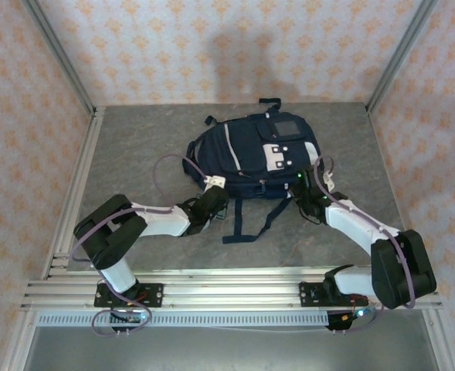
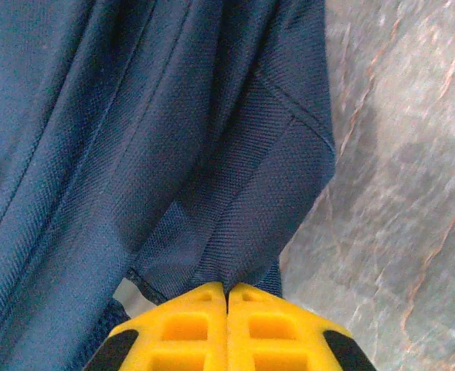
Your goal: Pack the student bag
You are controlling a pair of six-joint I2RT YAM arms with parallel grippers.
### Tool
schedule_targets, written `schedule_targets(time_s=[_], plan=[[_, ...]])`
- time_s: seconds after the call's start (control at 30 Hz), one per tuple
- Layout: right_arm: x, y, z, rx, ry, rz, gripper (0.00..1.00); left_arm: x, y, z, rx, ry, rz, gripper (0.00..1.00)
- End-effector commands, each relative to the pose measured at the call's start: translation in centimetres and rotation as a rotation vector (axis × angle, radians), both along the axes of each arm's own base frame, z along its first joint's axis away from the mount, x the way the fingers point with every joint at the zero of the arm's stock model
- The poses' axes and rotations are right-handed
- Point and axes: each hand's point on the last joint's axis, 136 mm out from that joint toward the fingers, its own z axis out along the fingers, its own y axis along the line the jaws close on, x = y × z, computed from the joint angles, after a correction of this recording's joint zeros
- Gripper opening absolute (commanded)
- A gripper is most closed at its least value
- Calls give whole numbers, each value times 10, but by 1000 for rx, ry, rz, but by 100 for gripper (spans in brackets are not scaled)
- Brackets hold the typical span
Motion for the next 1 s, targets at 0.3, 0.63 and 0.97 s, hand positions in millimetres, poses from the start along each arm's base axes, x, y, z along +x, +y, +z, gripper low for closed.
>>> schedule_targets(time_s=[0.3,0.63,0.97], plan=[[32,-24,27,-108,38,74,27,-31,-29,-6,-98,84,-165,0],[-37,11,57,135,-79,81,52,-60,-71,9,-182,59,-264,0],[-67,76,6,342,-47,86,58,-77,-90,4,-237,76,-264,0]])
